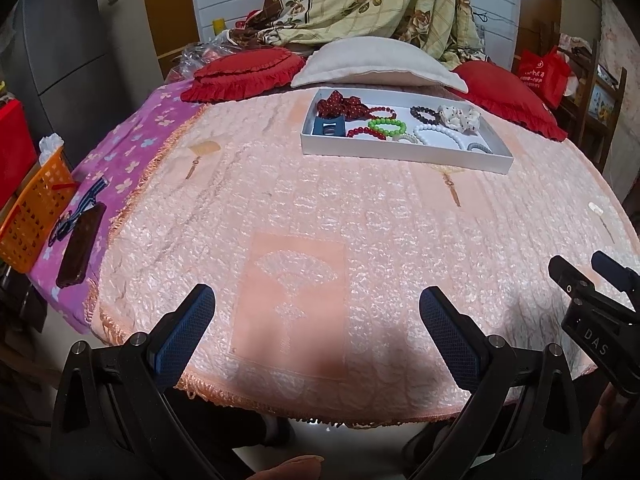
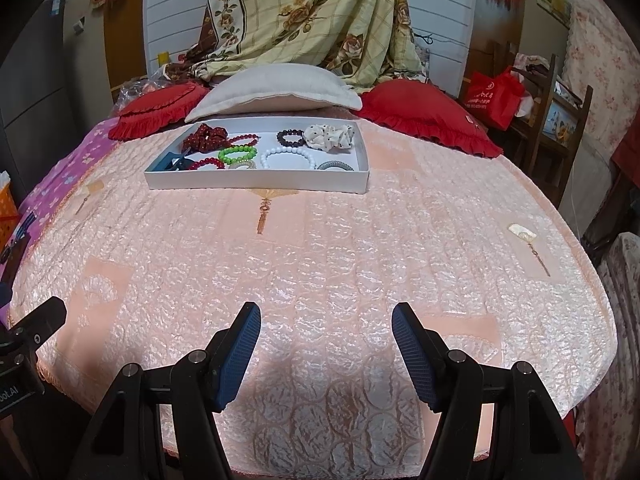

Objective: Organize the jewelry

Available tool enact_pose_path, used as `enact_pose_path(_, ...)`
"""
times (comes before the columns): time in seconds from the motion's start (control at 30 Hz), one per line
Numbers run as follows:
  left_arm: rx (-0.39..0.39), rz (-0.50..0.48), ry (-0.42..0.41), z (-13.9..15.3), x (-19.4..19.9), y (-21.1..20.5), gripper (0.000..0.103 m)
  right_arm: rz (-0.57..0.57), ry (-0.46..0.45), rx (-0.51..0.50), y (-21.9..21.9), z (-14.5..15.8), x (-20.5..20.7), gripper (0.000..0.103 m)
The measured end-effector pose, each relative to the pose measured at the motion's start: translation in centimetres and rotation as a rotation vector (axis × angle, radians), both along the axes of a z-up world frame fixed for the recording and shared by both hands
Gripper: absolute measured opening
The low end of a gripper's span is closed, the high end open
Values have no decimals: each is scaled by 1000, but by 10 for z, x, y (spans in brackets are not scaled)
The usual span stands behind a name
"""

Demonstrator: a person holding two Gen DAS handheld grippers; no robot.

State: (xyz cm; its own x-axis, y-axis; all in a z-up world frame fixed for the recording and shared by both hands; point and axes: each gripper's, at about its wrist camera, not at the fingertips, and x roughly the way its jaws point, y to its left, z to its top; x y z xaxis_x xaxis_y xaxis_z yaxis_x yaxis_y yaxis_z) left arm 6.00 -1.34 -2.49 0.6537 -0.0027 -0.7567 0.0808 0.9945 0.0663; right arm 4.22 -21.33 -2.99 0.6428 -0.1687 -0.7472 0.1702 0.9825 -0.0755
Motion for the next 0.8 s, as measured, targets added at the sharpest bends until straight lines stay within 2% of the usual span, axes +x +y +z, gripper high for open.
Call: enact_pose_path(0.8,-8,-3,41,-11,8,2,102,1,18,-1,3,-10,3,66)
